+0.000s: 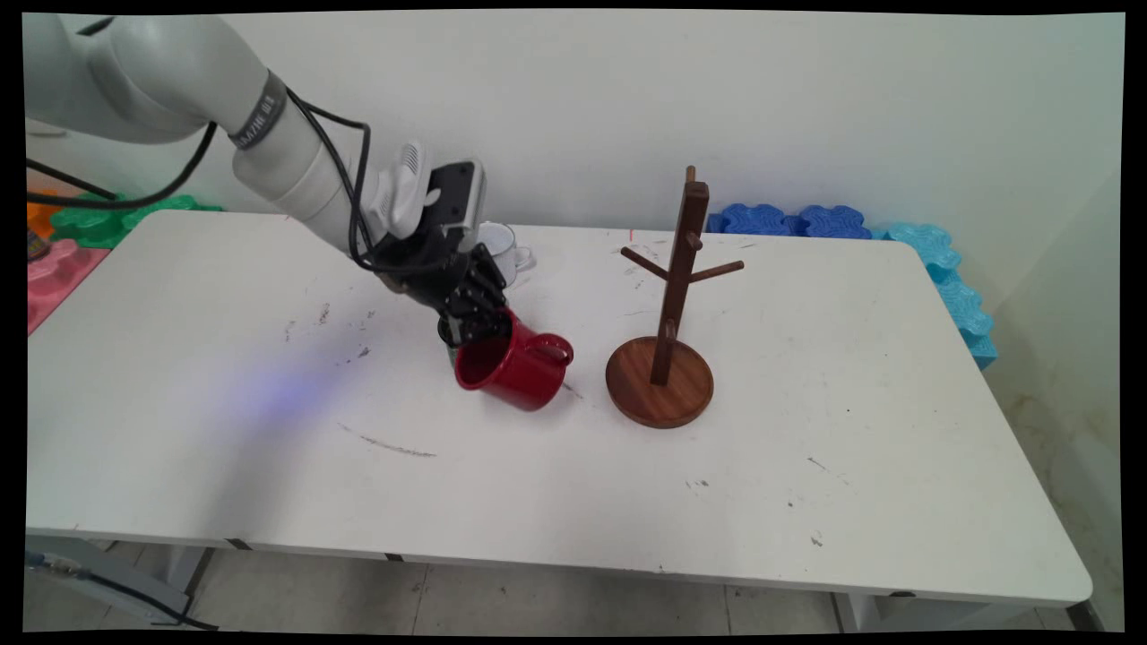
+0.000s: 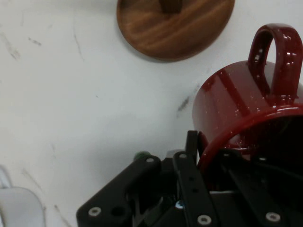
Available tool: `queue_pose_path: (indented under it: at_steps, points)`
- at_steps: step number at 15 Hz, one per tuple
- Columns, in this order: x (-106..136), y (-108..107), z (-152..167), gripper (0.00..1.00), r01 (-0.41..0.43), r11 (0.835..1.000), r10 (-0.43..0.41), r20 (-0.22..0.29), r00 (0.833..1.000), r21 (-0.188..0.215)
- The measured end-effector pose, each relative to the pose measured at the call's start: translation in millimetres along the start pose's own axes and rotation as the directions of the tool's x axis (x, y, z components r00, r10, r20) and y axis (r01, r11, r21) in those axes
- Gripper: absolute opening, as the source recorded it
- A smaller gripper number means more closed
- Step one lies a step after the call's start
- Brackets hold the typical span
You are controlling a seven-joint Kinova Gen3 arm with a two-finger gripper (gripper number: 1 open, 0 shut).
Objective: Place the picked object on the table
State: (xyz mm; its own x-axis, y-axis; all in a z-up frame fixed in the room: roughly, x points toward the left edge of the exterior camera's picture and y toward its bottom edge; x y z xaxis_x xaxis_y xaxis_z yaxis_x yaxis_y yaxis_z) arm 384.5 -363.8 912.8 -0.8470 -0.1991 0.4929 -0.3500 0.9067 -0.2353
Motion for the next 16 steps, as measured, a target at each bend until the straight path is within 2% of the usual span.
queue_pose_path:
  at_steps: [9, 16]
  points:
    - [-4.6, 16.0, 20.8, 0.0, 0.021, 0.999, -0.018, 0.08, 0.997, -0.035]
    - [-1.4, 21.3, 35.6, 0.0, 0.045, 0.998, -0.039, 0.116, 0.993, -0.051]
